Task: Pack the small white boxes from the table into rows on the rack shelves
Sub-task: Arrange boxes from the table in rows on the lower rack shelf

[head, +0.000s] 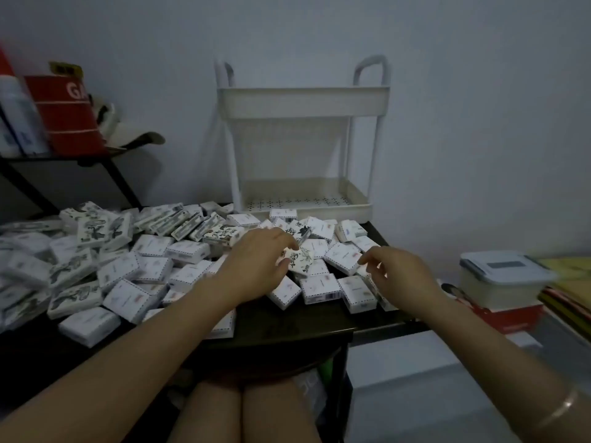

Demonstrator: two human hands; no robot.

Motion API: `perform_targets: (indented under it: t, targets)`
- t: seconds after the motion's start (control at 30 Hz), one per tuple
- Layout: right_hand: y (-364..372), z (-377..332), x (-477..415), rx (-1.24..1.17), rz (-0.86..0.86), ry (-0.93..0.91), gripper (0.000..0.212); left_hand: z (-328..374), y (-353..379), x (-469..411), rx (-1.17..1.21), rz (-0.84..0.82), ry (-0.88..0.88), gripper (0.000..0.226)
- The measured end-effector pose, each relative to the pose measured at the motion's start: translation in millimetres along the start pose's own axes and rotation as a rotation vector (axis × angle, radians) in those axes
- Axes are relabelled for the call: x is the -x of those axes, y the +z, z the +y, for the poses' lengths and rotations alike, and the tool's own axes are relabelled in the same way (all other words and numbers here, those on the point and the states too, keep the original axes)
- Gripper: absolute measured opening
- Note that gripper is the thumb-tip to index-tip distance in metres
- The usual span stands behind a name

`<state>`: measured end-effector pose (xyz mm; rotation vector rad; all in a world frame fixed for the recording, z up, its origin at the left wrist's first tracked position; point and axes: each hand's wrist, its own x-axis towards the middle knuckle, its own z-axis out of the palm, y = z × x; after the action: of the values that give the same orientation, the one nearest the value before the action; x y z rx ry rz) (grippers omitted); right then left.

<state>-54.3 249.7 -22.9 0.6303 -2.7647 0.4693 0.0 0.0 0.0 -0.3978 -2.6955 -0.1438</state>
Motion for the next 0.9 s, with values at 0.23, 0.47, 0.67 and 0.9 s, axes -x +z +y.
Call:
perform_targets:
  t: [0.23,0.47,0.67,0.9]
  targets:
    - [10.8,24.8,-6.6,-0.002,-0.089,0.067,0.021,16.0,24.8,-25.0,0.007,-0.035,0.211,0.027]
    - [15.9,11.5,-2.2,0.238,-0.193,0.071,0.073,15.4,44.0,-39.1,-0.268,-0.189,0.37,0.046]
    - [24.1,-8.5,-6.3,0.311,-0.198,0.099,0.073,16.4,52.8,-46.9,-0.315,-0.179,0.364,0.061]
    - [11.8,0.8,-18.8,0.007,-0.196,0.255,0.053,23.8,56.2,-46.5,-0.28,-0.182,0.326,0.058]
